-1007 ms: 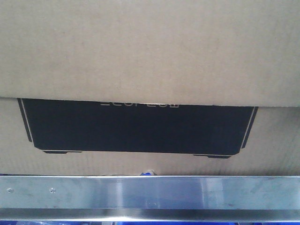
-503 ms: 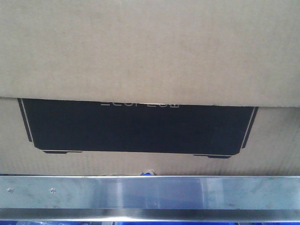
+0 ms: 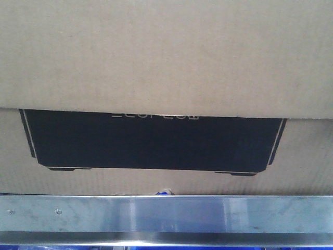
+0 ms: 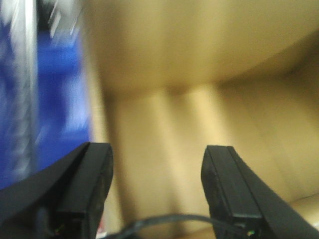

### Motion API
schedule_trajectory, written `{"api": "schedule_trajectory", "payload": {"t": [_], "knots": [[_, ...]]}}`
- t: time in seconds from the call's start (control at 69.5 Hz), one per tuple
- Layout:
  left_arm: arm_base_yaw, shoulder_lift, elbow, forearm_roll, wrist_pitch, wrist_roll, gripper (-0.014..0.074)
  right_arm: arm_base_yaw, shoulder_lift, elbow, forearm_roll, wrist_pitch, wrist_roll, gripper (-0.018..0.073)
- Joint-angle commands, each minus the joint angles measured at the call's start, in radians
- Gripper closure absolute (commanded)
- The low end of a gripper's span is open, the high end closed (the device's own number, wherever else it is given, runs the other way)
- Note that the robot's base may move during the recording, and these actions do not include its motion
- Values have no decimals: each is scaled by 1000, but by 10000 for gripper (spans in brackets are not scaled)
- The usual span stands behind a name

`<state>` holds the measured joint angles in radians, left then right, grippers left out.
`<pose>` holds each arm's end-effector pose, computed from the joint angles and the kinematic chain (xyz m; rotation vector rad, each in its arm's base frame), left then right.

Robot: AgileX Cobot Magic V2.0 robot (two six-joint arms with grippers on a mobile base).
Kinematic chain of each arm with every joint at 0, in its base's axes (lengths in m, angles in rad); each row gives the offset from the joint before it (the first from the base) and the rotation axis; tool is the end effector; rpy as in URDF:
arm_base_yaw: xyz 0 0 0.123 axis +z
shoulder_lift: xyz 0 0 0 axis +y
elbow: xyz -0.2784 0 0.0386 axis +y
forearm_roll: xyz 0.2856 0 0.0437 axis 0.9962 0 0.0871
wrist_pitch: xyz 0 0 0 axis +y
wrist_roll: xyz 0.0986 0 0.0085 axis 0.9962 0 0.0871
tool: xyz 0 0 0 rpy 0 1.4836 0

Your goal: Grab box from left shelf to table start

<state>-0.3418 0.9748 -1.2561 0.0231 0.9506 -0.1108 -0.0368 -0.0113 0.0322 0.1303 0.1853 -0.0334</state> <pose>0.2084 -0.0722 0.4418 0.2527 2.1471 -0.2340 0.1059 -0.0015 0.1845 0.0930 1.6861 0.0636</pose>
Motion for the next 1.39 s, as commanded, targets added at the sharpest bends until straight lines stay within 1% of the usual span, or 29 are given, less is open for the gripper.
{"api": "schedule_trajectory", "payload": {"t": [0.0, 0.101, 0.187, 0.316, 0.446, 0.561, 0.662, 0.719, 0.777, 0.791, 0.805, 0.863, 0.906, 0.949, 1.021, 1.122, 1.265, 1.381], "knots": [[21, 60, -77, 34, 6, -60, 290, -4, -9, 2, -9, -82, -3, 502], [42, 156, -146, 51, 112, -91, 290, -4, -9, 2, -9, -84, -3, 502], [46, 218, -195, 60, 167, -91, 290, -4, -9, 2, -9, -98, -3, 502], [46, 288, -250, 60, 185, -91, 290, -4, -9, 2, -8, -140, -2, 502], [46, 336, -280, 62, 224, -91, 290, -4, -9, -4, 7, -221, 0, 502], [46, 356, -282, 62, 236, -91, 290, -4, -9, -56, 51, -196, 0, 502], [46, 362, -282, 72, 242, -91, 290, -4, -9, -138, 56, -99, 0, 488], [46, 362, -282, 95, 247, -91, 290, -4, -8, -208, 56, -15, 0, 421], [46, 362, -282, 113, 253, -91, 290, -4, -1, -273, 56, 70, 0, 303], [46, 362, -282, 115, 255, -91, 290, -4, 2, -289, 56, 80, 0, 267], [46, 362, -282, 117, 255, -91, 290, -4, 6, -305, 56, 111, 0, 209], [46, 362, -282, 117, 255, -91, 290, -4, 34, -373, 56, 186, 0, 63], [46, 362, -282, 117, 255, -91, 290, -4, 61, -418, 56, 226, 0, -20], [46, 362, -282, 117, 255, -91, 290, -4, 93, -470, 56, 291, 0, -73], [46, 362, -282, 117, 259, -91, 290, -4, 168, -558, 56, 371, -3, -48], [46, 362, -282, 120, 265, -89, 290, -4, 291, -679, 56, 444, -12, -10], [46, 362, -282, 127, 271, -86, 290, -4, 512, -882, 56, 527, -12, -9], [46, 362, -282, 131, 279, -86, 290, -4, 685, -1040, 56, 641, -12, -9]]}}
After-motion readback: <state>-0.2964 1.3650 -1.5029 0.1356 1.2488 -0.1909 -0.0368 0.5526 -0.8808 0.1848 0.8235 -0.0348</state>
